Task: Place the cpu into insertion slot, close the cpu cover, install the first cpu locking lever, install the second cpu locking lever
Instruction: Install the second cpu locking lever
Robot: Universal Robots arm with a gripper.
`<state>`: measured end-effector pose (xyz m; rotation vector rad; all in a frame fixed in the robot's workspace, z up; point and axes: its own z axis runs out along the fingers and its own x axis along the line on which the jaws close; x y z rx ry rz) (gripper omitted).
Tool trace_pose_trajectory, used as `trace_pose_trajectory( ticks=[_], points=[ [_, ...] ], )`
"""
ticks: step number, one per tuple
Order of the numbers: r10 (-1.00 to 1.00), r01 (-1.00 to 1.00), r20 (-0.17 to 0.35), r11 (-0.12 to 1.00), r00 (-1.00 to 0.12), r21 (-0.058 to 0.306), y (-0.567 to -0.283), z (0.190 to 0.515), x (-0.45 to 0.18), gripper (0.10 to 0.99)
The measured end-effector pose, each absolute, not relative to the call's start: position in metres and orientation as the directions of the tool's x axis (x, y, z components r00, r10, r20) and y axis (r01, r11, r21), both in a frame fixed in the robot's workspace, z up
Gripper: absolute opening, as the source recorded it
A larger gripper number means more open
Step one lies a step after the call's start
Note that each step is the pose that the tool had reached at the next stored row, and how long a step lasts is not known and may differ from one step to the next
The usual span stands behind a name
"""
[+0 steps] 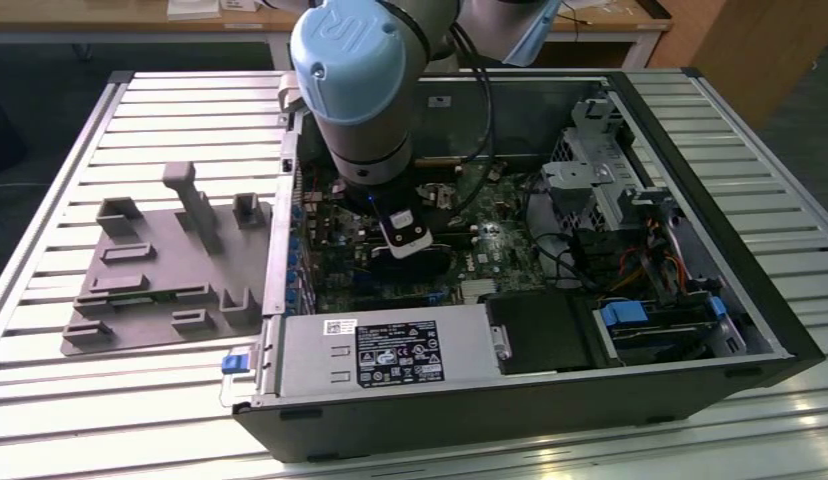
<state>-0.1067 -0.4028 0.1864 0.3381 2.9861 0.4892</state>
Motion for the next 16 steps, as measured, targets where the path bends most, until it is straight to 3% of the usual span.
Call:
trace_pose_trajectory(
  ticks=[12,16],
  points=[
    [0.233,0.202,-0.060,0.924,-0.971,0.324,-0.403,0.206,-0.107,0.102],
    [0.231,0.202,-0.065,0.931,-0.971,0.304,-0.403,0.213,-0.107,0.102]
  ],
)
